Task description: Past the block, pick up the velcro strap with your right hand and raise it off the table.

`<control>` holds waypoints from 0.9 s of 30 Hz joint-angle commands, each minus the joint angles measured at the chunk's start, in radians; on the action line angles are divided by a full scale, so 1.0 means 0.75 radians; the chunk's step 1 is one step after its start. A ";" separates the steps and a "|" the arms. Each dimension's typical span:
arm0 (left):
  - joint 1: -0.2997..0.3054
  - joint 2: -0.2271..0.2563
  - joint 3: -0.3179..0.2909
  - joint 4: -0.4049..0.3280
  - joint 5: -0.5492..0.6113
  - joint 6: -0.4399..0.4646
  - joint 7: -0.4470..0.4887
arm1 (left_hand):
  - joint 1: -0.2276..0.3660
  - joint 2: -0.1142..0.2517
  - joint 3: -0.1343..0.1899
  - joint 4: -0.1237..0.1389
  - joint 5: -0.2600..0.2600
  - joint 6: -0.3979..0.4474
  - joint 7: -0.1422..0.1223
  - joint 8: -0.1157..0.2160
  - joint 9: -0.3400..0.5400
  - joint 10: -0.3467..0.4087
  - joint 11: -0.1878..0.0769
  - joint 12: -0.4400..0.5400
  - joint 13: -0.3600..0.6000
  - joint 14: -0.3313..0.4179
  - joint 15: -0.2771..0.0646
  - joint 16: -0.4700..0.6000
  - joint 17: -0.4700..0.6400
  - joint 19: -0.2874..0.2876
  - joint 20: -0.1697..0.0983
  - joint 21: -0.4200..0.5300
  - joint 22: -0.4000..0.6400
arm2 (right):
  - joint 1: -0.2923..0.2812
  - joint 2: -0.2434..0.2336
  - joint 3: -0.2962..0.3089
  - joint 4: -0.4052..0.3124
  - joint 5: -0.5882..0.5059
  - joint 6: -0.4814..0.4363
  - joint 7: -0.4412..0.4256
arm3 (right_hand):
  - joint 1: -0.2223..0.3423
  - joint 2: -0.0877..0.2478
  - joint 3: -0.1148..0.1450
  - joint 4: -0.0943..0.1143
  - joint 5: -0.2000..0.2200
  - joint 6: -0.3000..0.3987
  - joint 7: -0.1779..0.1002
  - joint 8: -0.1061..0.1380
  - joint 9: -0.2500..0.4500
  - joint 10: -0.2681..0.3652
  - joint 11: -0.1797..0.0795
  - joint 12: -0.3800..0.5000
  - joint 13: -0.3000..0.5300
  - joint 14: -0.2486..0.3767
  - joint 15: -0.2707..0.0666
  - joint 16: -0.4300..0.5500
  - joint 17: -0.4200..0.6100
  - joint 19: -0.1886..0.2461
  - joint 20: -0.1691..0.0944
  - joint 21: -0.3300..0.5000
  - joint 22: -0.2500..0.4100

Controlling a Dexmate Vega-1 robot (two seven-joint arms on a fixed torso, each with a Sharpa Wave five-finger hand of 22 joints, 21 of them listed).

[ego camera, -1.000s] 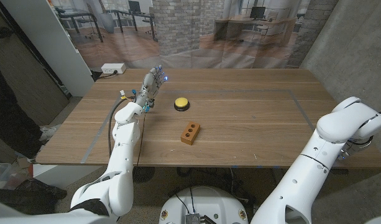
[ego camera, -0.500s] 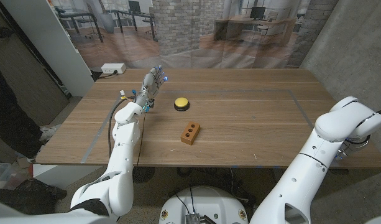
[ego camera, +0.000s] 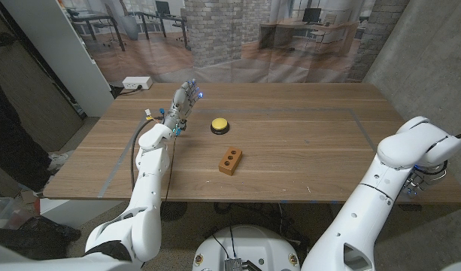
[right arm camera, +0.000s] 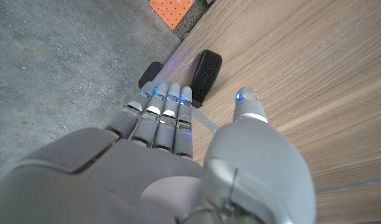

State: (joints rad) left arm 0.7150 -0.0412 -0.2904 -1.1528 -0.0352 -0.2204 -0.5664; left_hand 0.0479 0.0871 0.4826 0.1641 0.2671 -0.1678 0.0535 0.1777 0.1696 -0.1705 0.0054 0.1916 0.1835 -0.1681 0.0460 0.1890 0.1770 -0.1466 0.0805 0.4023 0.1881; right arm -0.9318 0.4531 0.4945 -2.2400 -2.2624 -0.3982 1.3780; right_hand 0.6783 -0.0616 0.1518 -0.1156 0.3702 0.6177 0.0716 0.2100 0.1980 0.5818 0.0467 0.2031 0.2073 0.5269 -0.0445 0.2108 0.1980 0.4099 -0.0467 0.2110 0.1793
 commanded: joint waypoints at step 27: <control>-0.019 0.005 -0.004 0.032 0.006 -0.008 0.003 | -0.013 0.063 -0.004 0.000 0.012 -0.079 -0.004 0.004 0.003 -0.085 0.003 0.003 0.002 -0.141 0.002 0.007 0.003 0.004 -0.002 -0.012 0.006 | 0.083 0.000 0.041 0.134 -0.091 -0.007 0.000 | 0.028 0.011 -0.027 0.006 0.040 0.049 -0.006 0.018 0.010 0.073 -0.010 0.025 0.013 0.094 -0.021 0.037 0.014 0.020 -0.090 0.009 0.008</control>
State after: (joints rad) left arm 0.7111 -0.0395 -0.2914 -1.1459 -0.0327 -0.2180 -0.5640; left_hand 0.0480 0.0871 0.4827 0.1641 0.2671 -0.1678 0.0535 0.1777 0.1696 -0.1704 0.0055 0.1916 0.1835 -0.1681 0.0460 0.1890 0.1771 -0.1468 0.0806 0.3956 0.1881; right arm -0.8865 0.4531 0.5159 -2.1680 -2.3091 -0.3976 1.3781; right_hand 0.6907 -0.0606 0.1392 -0.1113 0.3893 0.6398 0.0678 0.2146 0.2025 0.6183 0.0393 0.2116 0.2120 0.5728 -0.0538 0.2284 0.2026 0.4101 -0.0464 0.2109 0.1791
